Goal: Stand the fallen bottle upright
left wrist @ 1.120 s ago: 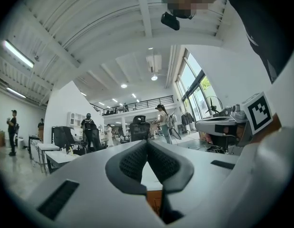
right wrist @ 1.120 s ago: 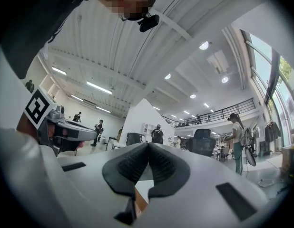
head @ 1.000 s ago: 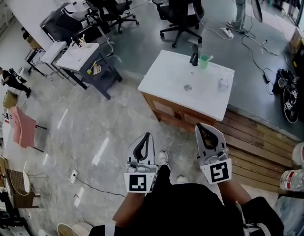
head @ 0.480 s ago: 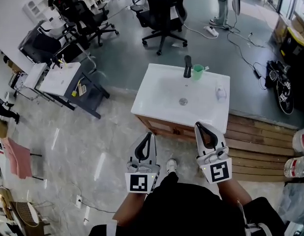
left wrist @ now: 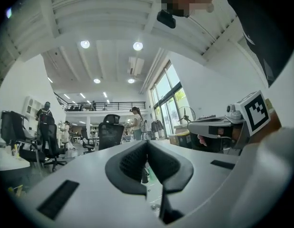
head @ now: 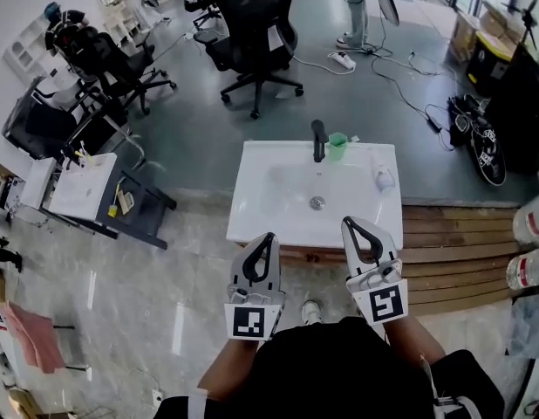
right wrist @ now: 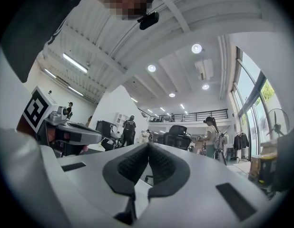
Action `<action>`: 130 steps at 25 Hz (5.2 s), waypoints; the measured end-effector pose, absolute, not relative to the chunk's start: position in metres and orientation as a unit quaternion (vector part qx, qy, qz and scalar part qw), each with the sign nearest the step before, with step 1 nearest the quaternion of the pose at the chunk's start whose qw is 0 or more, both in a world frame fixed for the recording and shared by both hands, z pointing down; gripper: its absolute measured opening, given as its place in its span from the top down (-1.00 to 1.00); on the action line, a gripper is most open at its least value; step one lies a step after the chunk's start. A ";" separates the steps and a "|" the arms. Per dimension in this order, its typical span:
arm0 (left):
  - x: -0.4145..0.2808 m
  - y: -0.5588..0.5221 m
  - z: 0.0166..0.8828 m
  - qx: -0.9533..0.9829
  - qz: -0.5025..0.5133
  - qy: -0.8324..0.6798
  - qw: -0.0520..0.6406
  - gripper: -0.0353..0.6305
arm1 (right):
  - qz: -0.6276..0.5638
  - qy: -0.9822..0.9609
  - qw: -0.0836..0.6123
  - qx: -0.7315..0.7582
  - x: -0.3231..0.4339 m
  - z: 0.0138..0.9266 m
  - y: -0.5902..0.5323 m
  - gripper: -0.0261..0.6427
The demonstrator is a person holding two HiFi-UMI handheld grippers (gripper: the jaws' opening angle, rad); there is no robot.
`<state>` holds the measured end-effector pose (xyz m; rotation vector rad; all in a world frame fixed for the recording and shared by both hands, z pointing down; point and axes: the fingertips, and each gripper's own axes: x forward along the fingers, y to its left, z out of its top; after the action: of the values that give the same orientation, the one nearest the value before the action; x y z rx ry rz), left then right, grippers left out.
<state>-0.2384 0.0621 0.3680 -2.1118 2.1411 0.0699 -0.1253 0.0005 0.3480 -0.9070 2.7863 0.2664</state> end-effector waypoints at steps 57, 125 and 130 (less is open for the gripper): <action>-0.227 -0.286 0.462 -0.760 -0.090 0.644 0.000 0.84 | 0.004 0.925 -0.100 -0.365 -0.085 0.488 -0.356 0.71; -0.268 -0.271 0.517 -0.805 -0.128 0.579 -0.019 0.84 | -0.161 0.832 -0.334 -0.412 -0.059 0.663 -0.385 0.01; -0.263 -0.276 0.512 -0.807 -0.122 0.577 -0.021 0.84 | -0.119 0.848 -0.279 -0.434 -0.057 0.636 -0.384 0.02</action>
<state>-0.2626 -0.2757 0.5115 -2.5701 1.8386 -0.3870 -0.0574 -0.3844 0.6357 -1.6747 3.2761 -0.4594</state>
